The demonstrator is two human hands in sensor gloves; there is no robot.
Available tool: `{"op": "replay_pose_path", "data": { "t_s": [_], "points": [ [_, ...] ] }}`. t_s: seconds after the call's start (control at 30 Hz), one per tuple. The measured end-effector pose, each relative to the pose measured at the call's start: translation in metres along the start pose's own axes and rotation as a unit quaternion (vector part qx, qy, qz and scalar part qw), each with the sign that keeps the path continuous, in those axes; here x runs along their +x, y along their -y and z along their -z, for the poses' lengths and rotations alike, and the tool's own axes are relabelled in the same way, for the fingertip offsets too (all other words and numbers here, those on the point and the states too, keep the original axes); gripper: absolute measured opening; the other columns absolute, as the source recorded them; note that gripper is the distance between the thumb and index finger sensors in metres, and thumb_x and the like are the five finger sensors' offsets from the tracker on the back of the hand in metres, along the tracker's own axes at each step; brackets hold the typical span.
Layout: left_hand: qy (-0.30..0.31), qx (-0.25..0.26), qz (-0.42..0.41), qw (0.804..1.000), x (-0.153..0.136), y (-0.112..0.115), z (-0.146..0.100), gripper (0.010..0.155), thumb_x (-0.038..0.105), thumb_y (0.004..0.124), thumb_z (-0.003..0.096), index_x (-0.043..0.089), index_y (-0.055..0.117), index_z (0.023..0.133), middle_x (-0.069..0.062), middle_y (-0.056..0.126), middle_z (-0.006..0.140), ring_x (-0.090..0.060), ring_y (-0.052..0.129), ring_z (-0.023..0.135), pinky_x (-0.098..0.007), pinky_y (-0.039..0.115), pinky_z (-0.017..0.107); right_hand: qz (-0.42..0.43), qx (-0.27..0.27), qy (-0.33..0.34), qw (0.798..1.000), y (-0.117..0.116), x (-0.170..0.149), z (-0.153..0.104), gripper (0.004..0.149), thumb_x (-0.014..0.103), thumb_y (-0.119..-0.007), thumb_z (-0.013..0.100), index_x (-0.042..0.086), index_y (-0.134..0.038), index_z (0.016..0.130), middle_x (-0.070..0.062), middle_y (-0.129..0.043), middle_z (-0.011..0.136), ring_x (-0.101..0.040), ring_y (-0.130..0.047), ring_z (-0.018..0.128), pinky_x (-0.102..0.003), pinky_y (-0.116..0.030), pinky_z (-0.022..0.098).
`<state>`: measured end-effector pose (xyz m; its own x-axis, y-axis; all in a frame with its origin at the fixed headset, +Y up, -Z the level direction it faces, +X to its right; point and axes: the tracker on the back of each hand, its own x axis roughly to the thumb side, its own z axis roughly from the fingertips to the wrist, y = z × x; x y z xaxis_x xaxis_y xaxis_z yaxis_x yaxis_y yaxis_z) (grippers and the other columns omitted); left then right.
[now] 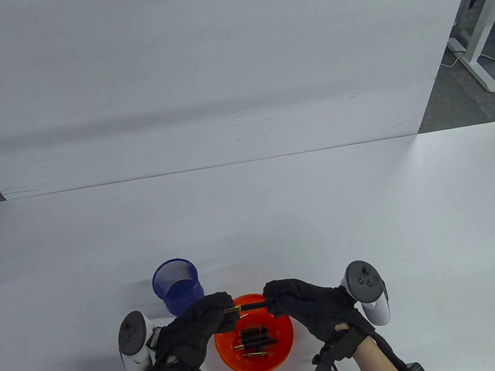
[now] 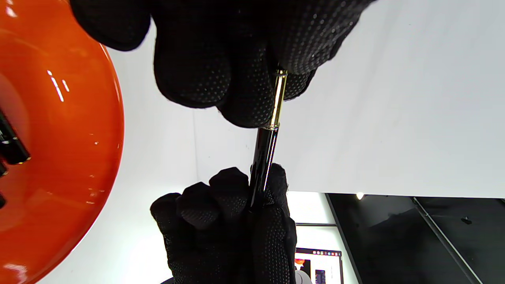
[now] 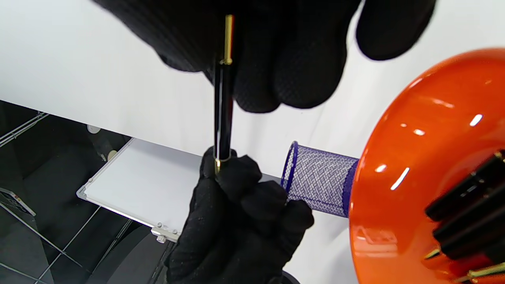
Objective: Assemble fountain pens from components
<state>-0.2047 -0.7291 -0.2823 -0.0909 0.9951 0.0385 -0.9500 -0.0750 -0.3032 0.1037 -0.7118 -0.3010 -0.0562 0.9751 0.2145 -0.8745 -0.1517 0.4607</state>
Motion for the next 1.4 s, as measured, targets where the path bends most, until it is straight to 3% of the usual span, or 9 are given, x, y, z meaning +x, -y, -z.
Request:
{"op": "replay_pose_path", "data": {
  "t_s": [0.17, 0.7, 0.87, 1.0, 1.23, 1.4],
  "points": [
    [0.0, 0.0, 0.0, 1.0, 0.0, 0.0, 0.0, 0.042, 0.023, 0.077, 0.0546, 0.016, 0.082, 0.096, -0.018, 0.096, 0.085, -0.042, 0.094, 0.07, -0.069, 0.062, 0.063, -0.02, 0.014, 0.003, 1.0, 0.0, 0.002, 0.0, 0.04, 0.024, -0.08, 0.058, 0.02, -0.079, 0.098, -0.022, -0.085, 0.099, -0.048, -0.084, 0.08, -0.072, -0.06, 0.062],
    [0.001, -0.003, 0.004, 1.0, 0.0, 0.001, 0.0, 0.043, 0.023, 0.077, 0.0546, 0.016, 0.082, 0.097, -0.018, 0.096, 0.085, -0.042, 0.094, 0.07, -0.07, 0.062, 0.063, -0.012, -0.014, 0.001, 1.0, -0.002, 0.002, 0.0, 0.043, 0.03, -0.075, 0.06, 0.012, -0.077, 0.098, -0.017, -0.095, 0.085, -0.043, -0.092, 0.068, -0.07, -0.063, 0.061],
    [0.006, -0.004, 0.014, 1.0, 0.0, 0.002, 0.0, 0.066, 0.034, 0.084, 0.0533, 0.011, 0.059, 0.11, -0.022, 0.079, 0.099, -0.041, 0.089, 0.076, -0.069, 0.06, 0.064, 0.002, -0.038, 0.015, 0.999, -0.003, 0.008, -0.002, 0.043, 0.031, -0.075, 0.06, 0.012, -0.076, 0.099, -0.015, -0.095, 0.086, -0.041, -0.092, 0.069, -0.069, -0.064, 0.062],
    [0.006, -0.022, 0.049, 0.999, 0.0, 0.009, 0.001, 0.048, 0.033, 0.08, 0.0551, 0.017, 0.079, 0.1, -0.023, 0.083, 0.097, -0.045, 0.088, 0.077, -0.07, 0.059, 0.064, 0.005, -0.054, 0.022, 0.998, -0.019, 0.01, 0.0, 0.045, 0.031, -0.075, 0.059, 0.009, -0.076, 0.099, -0.016, -0.096, 0.085, -0.041, -0.094, 0.067, -0.068, -0.066, 0.061],
    [0.008, -0.008, 0.035, 0.999, 0.001, 0.013, -0.002, 0.049, 0.031, 0.078, 0.0551, 0.017, 0.077, 0.102, -0.026, 0.07, 0.107, -0.05, 0.076, 0.089, -0.071, 0.057, 0.065, -0.101, -0.013, 0.014, 0.995, -0.058, 0.012, 0.005, 0.05, 0.03, -0.077, 0.057, -0.003, -0.078, 0.094, -0.019, -0.103, 0.076, -0.042, -0.099, 0.057, -0.066, -0.071, 0.055],
    [0.018, -0.009, 0.003, 1.0, 0.001, 0.009, -0.001, 0.047, 0.03, 0.075, 0.056, 0.013, 0.076, 0.1, -0.025, 0.069, 0.107, -0.052, 0.073, 0.091, -0.071, 0.056, 0.066, -0.135, -0.014, 0.013, 0.991, -0.056, 0.014, 0.004, 0.05, 0.032, -0.077, 0.058, 0.001, -0.079, 0.096, -0.022, -0.099, 0.081, -0.045, -0.094, 0.062, -0.068, -0.067, 0.057]
  ]
}}
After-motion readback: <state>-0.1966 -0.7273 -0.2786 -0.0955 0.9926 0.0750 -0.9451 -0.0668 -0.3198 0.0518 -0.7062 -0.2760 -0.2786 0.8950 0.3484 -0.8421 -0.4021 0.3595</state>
